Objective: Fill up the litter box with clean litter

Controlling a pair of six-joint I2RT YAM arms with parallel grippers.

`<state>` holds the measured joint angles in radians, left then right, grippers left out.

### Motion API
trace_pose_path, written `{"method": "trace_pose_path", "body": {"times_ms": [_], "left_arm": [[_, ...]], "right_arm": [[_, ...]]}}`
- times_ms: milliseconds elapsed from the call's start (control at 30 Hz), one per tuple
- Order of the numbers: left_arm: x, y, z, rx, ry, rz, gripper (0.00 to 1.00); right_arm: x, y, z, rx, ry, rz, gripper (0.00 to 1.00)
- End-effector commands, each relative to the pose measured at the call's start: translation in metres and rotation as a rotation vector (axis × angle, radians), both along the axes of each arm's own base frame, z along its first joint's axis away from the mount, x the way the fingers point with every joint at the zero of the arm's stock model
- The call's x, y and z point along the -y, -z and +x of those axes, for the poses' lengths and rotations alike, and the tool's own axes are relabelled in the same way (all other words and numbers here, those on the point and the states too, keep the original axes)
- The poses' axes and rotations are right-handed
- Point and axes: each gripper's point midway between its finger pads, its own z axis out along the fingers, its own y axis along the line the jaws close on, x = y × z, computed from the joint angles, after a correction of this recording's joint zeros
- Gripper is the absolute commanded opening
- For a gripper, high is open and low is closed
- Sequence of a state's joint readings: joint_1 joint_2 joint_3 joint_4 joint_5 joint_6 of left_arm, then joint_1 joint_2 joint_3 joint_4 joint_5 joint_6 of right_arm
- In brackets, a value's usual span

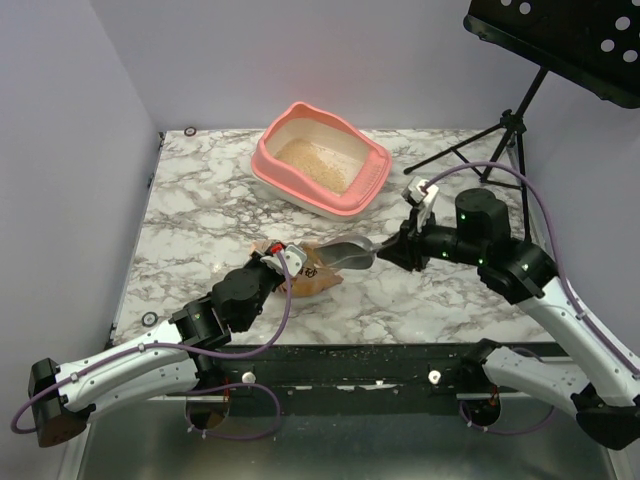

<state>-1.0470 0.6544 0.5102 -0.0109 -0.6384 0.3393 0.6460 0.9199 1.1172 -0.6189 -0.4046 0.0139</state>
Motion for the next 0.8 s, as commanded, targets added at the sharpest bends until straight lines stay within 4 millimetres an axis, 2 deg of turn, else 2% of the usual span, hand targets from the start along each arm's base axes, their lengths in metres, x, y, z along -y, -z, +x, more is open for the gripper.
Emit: {"method": "trace_pose_path", "body": {"times_ms": [0, 167, 367, 600, 767], "left_arm": [[-0.002, -0.025, 0.003, 0.048, -0.012, -0.071, 0.0], [0.002, -0.022, 0.003, 0.037, 0.001, -0.071, 0.0], [0.01, -0.021, 0.001, 0.022, 0.029, -0.082, 0.0], [0.015, -0.018, 0.0, 0.001, 0.05, -0.088, 0.0], [0.015, -0.017, 0.0, 0.0, 0.046, -0.091, 0.0]], "right_arm": [[-0.015, 0.01, 0.008, 0.042, -0.029, -0.059, 0.01], [-0.031, 0.02, 0.019, 0.009, -0.023, -0.093, 0.01], [-0.05, 0.029, 0.044, -0.101, 0.04, -0.131, 0.01], [-0.068, 0.067, 0.064, -0.298, 0.104, -0.238, 0.01], [-0.08, 0.096, 0.066, -0.393, 0.099, -0.268, 0.01]]}}
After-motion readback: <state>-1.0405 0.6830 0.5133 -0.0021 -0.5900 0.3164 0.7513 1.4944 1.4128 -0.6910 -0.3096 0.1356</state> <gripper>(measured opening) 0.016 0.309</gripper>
